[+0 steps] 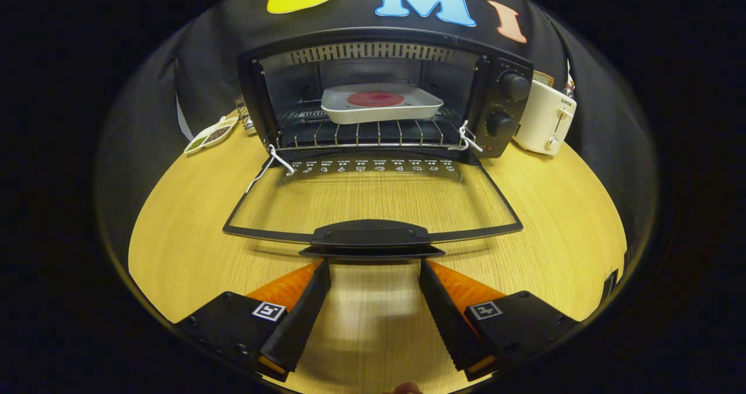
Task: Open the toaster oven, put the food inside, and close the toaster oven door.
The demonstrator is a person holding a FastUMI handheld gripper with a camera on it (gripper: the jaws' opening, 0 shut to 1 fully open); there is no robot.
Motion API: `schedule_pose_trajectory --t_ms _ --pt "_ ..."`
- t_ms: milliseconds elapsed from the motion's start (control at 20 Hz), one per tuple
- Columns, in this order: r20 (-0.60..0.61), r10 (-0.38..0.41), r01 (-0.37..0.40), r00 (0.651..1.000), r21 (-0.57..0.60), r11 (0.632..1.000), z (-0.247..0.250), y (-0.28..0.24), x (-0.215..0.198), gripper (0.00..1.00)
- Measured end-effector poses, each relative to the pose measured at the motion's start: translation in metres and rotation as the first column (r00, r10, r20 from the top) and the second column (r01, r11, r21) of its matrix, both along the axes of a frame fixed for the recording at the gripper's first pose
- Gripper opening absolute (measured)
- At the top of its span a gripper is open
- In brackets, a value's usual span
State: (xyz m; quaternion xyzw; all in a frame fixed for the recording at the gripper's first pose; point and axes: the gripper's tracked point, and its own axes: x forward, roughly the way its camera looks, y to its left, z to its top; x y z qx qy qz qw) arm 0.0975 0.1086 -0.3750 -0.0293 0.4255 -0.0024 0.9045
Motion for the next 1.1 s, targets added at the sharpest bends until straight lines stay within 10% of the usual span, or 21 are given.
schedule_pose_trajectory --t_ms 1100 --pt "0.302 0.069 -0.068 0.951 -0.012 0.998 0.121 0.003 0.041 0.96"
